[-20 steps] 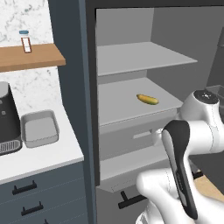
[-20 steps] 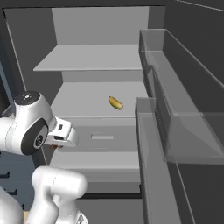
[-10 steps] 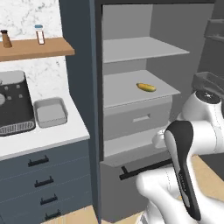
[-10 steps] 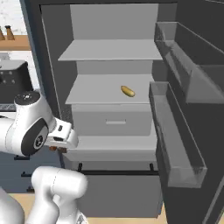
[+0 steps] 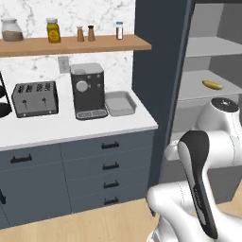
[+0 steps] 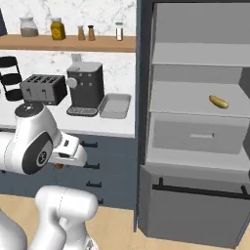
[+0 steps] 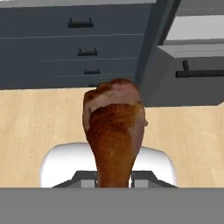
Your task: Place one cucumber and one chicken drumstick in each tupperware on the nearby counter, to pack two identical lunches.
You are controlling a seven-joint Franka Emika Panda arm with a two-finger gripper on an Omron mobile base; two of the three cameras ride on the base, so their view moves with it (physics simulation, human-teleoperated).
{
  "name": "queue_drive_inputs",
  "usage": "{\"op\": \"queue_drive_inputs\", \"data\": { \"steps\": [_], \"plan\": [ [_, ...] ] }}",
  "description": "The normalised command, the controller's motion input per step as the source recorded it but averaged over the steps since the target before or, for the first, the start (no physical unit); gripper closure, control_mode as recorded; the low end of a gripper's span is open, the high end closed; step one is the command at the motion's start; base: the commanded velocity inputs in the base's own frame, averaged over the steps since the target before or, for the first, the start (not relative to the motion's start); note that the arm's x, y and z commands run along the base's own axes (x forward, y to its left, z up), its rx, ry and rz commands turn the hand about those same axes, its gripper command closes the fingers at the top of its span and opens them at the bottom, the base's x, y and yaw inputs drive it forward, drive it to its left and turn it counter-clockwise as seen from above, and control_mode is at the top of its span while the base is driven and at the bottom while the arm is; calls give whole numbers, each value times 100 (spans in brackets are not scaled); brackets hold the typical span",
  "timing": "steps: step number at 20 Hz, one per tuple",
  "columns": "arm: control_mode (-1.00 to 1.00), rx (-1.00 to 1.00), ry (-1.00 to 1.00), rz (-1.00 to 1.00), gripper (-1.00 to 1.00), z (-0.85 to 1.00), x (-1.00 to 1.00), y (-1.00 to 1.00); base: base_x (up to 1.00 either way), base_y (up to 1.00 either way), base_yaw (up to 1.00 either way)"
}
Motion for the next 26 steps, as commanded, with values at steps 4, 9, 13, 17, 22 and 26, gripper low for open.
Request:
{"op": "queue_drive_inputs", "data": {
  "steps": [4, 9, 13, 17, 22, 26],
  "plan": [
    [100, 0, 0, 0, 100, 0, 0, 0, 0, 100, 25],
    [100, 0, 0, 0, 100, 0, 0, 0, 19, 100, 22],
    [100, 0, 0, 0, 100, 0, 0, 0, 63, 100, 13],
    [100, 0, 0, 0, 100, 0, 0, 0, 74, 74, 0],
    [100, 0, 0, 0, 100, 0, 0, 0, 10, -46, -17],
    [100, 0, 0, 0, 100, 0, 0, 0, 15, -56, -35]
  ]
}}
